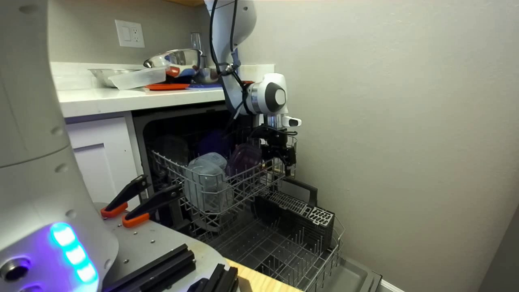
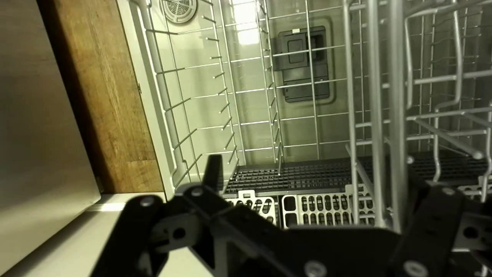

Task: Pull out the top dish rack in the dishwasher.

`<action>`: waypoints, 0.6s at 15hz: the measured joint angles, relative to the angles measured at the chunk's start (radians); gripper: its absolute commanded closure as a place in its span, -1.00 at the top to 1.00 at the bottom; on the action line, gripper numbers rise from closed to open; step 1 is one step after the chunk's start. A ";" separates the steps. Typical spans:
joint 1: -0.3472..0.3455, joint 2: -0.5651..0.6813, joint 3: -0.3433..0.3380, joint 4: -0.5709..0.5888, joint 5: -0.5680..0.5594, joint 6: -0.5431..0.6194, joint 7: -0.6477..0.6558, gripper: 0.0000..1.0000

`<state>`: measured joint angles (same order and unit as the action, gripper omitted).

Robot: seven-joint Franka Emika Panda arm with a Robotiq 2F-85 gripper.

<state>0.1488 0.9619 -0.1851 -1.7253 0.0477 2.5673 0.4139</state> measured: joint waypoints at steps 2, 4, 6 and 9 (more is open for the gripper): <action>-0.013 0.000 -0.005 -0.006 -0.011 0.000 -0.023 1.00; -0.029 0.000 -0.009 -0.009 -0.024 0.000 -0.044 1.00; -0.044 0.000 -0.013 -0.013 -0.031 0.000 -0.067 1.00; -0.069 0.000 -0.017 -0.018 -0.042 0.001 -0.099 1.00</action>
<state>0.0795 0.9623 -0.2021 -1.7435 0.0057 2.5678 0.3151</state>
